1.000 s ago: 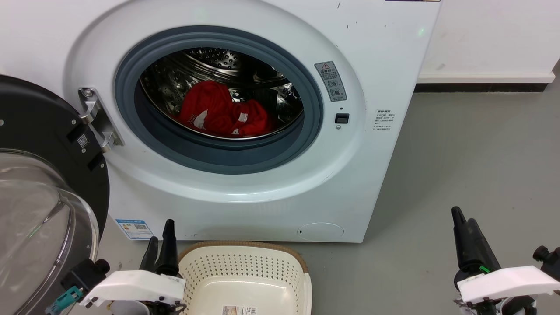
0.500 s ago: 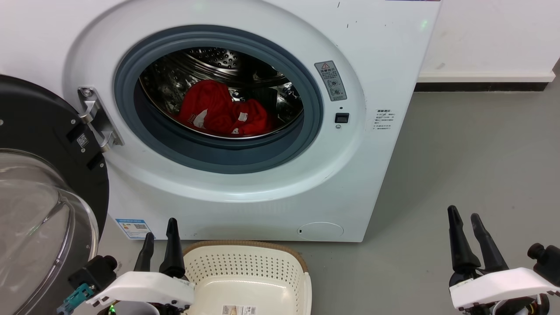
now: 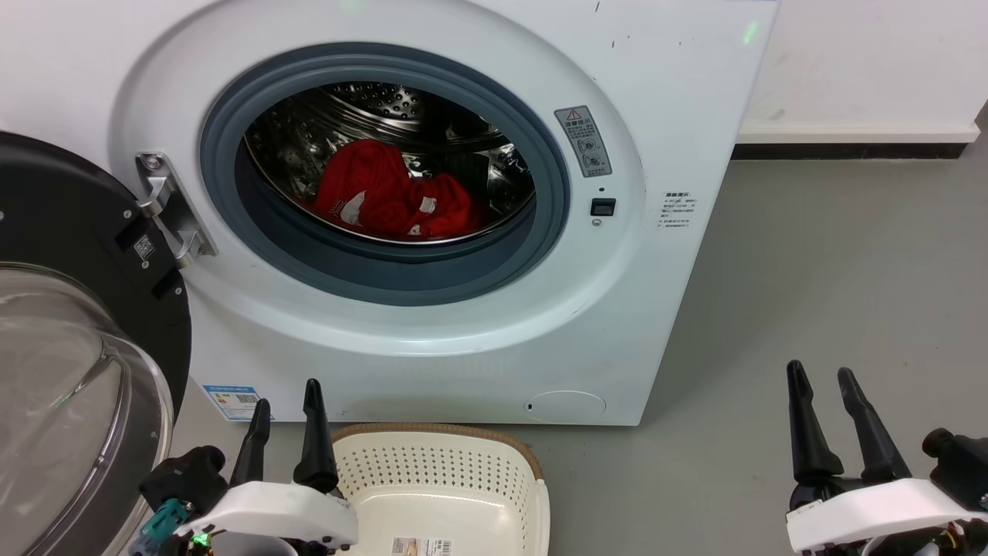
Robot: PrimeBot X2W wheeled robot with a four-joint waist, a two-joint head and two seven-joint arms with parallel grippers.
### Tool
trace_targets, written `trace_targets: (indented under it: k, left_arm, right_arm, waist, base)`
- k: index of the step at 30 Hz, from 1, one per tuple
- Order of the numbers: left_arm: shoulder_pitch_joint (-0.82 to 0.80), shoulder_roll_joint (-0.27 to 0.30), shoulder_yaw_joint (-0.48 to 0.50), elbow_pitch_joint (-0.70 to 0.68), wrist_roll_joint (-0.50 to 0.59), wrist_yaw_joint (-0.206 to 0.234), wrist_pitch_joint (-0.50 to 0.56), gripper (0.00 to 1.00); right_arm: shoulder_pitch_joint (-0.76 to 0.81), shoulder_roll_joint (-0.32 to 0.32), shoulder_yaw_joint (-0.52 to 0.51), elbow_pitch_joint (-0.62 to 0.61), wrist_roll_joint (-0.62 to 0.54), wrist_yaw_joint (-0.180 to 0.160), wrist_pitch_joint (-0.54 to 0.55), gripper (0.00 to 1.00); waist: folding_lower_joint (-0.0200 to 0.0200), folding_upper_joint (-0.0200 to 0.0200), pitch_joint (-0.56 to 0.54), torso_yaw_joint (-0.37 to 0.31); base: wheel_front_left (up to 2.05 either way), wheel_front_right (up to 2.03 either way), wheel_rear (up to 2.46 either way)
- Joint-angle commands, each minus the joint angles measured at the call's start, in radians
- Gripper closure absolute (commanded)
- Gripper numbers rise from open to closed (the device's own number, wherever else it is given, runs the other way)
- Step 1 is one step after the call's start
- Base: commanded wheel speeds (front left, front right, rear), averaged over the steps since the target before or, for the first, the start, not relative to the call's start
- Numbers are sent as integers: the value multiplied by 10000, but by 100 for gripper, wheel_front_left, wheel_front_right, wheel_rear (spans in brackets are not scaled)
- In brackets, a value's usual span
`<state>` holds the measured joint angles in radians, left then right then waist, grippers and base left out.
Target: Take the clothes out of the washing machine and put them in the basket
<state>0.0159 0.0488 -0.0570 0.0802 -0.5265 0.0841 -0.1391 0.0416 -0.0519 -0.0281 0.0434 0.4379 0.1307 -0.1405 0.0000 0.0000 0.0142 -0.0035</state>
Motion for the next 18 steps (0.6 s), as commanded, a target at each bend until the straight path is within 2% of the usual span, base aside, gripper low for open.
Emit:
trace_targets:
  k: [1,18]
  left_arm:
    - [-6,33,-21,-166,247,58,-91,0]
    - [164,32,-214,-448,1926,265,-514,0]
  right_arm:
    - [16,14,9,-159,-259,0,-73,0]
    - [203,19,69,-450,-1962,-1,-490,0]
  waist:
    - [0,0,3,1]
    - [0,0,-4,31]
  base:
    - [0,0,0]
    - [0,0,0]
